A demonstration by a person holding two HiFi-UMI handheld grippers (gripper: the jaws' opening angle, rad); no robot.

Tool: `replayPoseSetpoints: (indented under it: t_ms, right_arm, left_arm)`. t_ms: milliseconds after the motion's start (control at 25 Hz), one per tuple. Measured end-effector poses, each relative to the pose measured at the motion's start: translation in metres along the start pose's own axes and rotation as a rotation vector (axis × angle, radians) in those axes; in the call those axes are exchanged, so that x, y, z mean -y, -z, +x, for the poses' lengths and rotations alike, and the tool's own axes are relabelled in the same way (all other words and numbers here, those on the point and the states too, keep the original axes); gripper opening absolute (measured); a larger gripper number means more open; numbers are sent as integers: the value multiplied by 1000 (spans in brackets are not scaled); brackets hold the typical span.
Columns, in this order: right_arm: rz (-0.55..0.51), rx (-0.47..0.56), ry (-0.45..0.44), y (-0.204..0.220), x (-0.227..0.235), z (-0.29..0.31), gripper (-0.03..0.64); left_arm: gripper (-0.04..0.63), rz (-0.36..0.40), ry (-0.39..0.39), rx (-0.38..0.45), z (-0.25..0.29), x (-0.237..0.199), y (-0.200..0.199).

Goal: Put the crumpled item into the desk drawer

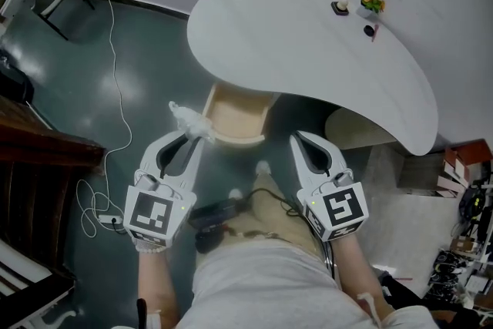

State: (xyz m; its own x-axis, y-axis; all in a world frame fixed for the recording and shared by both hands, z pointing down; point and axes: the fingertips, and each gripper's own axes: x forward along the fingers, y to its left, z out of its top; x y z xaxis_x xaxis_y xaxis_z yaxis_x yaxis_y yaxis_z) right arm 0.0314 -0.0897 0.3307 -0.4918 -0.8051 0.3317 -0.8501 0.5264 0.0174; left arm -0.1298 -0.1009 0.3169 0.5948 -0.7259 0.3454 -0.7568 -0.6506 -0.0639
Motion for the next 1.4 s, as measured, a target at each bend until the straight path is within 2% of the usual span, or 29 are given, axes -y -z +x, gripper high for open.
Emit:
replayPoseSetpoints:
  t_ms: [280, 480, 680, 1400]
  right_arm:
    - [-2, -20, -40, 3, 11, 19, 5]
    - [3, -40, -64, 7, 21, 34, 5]
    - [6, -66, -92, 15, 28, 47, 5]
    - [27, -129, -135, 50, 66, 76, 5]
  left_arm:
    - [58, -22, -24, -27, 16, -10, 5]
    - [58, 0, -28, -48, 32, -20, 8]
    - [58, -27, -37, -75, 47, -25, 13]
    - [58, -37, 24, -218, 126, -15, 67]
